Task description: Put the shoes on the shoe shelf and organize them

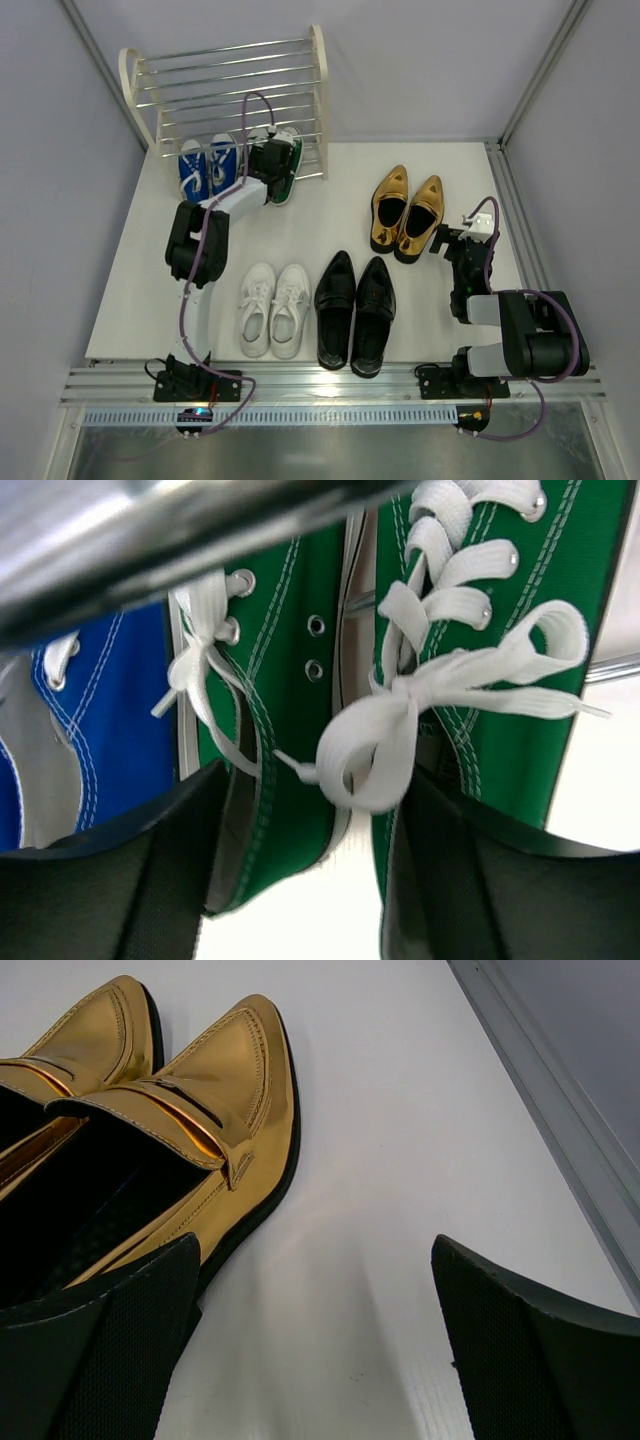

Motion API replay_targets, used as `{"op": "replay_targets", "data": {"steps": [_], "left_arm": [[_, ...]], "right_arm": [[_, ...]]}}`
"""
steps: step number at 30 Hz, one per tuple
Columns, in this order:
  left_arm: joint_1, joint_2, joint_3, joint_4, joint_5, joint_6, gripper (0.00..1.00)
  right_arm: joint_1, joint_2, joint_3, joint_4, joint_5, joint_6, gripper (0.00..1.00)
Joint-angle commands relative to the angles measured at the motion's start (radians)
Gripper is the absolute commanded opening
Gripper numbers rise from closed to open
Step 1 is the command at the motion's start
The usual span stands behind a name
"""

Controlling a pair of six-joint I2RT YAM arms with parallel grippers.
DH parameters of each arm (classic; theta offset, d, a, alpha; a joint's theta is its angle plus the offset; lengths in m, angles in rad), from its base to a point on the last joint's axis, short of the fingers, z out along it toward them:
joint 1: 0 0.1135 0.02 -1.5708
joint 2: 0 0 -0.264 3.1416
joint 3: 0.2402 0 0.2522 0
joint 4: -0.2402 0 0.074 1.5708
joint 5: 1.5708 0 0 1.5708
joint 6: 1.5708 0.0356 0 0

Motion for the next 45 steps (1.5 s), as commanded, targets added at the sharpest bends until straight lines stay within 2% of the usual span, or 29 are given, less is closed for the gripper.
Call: {"op": "replay_targets", "data": {"steps": [1,3,5,6,9,10,13,23,34,45], "left_arm": [[0.022,0.015,0.056,0.009,0.036,-0.003,0.67],[0.023,0.03,0.065,0.001,0.05,-0.007,0.59],[0.025,0.044,0.08,-0.006,0.059,-0.007,0.4],[0.024,0.049,0.082,-0.009,0.067,-0.01,0.25],[0.025,0.055,0.093,-0.009,0.079,-0.021,0.08],[0.024,0.053,0.097,-0.008,0.085,-0.036,0.0],[0.008,0.032,0.076,0.014,0.079,-0.084,0.0],[-0.03,-0.037,-0.015,0.337,-0.096,-0.292,0.0],[-0.053,-0.036,0.047,0.558,-0.159,-0.23,0.0],[-0.049,0.096,0.191,0.679,-0.123,-0.124,0.0]], "right_arm": [[0.001,-0.009,0.006,0.076,0.0,-0.006,0.98],[0.001,-0.007,0.006,0.076,0.0,-0.006,0.97],[0.001,-0.007,0.006,0.076,0.0,-0.006,0.97],[0.001,-0.009,0.005,0.076,-0.002,-0.006,0.97],[0.001,-0.008,0.005,0.076,0.0,-0.006,0.97],[0.001,-0.007,0.006,0.075,0.0,-0.006,0.97],[0.001,-0.007,0.006,0.076,0.0,-0.006,0.97],[0.001,-0.007,0.006,0.076,0.0,-0.006,0.97],[0.001,-0.007,0.006,0.076,-0.002,-0.006,0.97],[0.001,-0.007,0.006,0.076,-0.002,-0.006,0.97]]}}
